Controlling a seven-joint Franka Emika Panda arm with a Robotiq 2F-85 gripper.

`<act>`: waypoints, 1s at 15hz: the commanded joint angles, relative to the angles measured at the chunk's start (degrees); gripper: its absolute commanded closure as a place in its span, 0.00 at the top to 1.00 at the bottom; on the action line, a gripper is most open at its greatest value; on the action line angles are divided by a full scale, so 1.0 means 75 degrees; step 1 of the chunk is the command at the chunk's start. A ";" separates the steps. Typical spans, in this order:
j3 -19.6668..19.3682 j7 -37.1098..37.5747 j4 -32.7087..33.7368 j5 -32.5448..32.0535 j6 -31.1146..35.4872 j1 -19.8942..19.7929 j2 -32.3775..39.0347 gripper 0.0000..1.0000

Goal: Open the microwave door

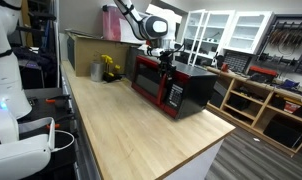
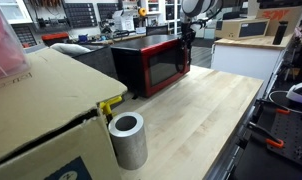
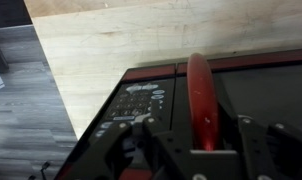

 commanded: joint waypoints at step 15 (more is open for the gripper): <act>0.0154 -0.0942 -0.1408 0.0684 -0.0325 -0.0076 -0.0920 0.07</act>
